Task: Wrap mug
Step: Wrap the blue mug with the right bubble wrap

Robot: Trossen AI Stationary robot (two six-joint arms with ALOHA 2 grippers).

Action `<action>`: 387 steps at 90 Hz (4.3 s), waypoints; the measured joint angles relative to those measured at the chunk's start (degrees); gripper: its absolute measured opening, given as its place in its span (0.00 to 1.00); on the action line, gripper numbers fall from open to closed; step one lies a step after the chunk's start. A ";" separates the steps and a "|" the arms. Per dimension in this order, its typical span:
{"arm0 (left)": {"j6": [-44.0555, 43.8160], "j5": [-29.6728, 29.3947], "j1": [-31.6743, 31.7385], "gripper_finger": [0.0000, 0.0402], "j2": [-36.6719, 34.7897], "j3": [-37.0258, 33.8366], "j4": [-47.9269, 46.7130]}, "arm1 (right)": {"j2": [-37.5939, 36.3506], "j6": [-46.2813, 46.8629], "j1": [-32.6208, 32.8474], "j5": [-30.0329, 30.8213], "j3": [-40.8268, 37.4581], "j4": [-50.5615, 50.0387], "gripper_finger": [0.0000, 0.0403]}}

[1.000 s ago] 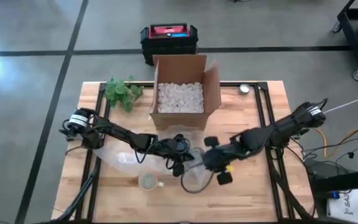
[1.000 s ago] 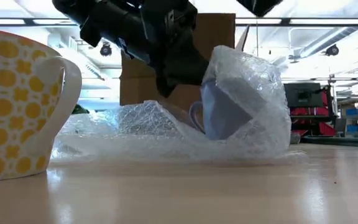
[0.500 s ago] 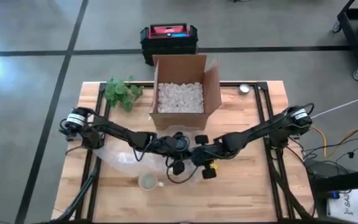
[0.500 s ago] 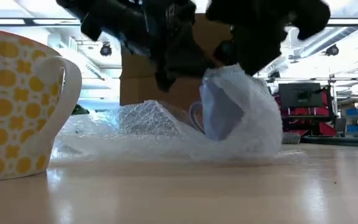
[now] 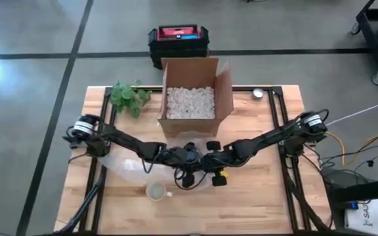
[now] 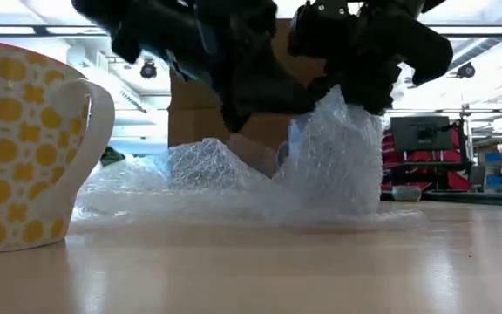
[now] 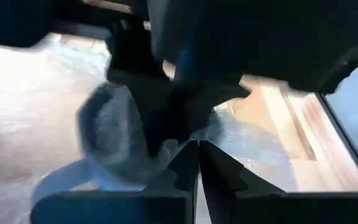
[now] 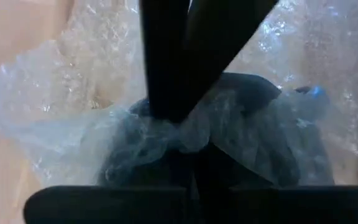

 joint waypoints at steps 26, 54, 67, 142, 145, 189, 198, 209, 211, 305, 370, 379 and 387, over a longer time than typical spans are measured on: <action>-0.13 -2.40 0.09 0.00 1.30 0.18 0.56 | -3.93 -0.05 0.13 -0.72 7.36 -10.94 0.01; -0.15 -2.57 0.13 0.00 1.15 0.09 0.09 | -9.75 -0.07 -2.11 8.49 7.02 -20.38 0.01; -0.15 -2.29 0.20 0.00 0.85 0.06 -0.23 | -8.12 0.86 -2.37 7.14 1.73 -12.99 0.01; -0.13 -4.62 1.00 0.00 0.53 0.05 -0.65 | -2.20 -0.96 -0.66 1.55 5.71 -10.57 0.01; -0.24 -4.37 0.98 0.00 0.92 0.06 -0.21 | -2.68 -0.83 -0.66 1.62 6.88 -11.99 0.01; -0.15 -2.80 0.94 0.00 -0.96 -0.24 -6.84 | 1.82 1.12 -0.83 -0.04 2.88 -0.17 0.01; -0.19 -2.80 0.94 0.00 -2.40 0.08 -8.91 | -0.04 0.55 -1.00 -0.58 3.71 -2.70 0.01; -0.22 -2.80 0.89 0.00 -5.02 0.57 -11.04 | -2.89 0.59 -1.07 -0.92 4.18 -3.24 0.01; -0.22 -2.80 0.87 0.00 -5.39 0.59 -11.71 | -3.27 0.75 -1.06 -0.93 4.20 -3.36 0.01; -12.05 -2.71 2.10 0.20 -16.99 -0.39 -33.80 | -1.18 -1.22 -1.01 -0.90 1.14 0.04 0.01; -27.52 -8.99 5.70 0.50 -8.53 -5.42 -40.59 | -1.20 -8.93 -0.98 -0.90 1.14 0.17 0.01; -27.81 -8.51 6.36 0.47 -5.52 -5.48 -38.75 | -1.20 -9.73 -0.98 -0.90 1.14 0.17 0.01; -27.37 -7.70 6.36 0.43 -3.77 -5.35 -34.94 | -1.20 -9.74 -1.01 -0.88 1.14 0.17 0.01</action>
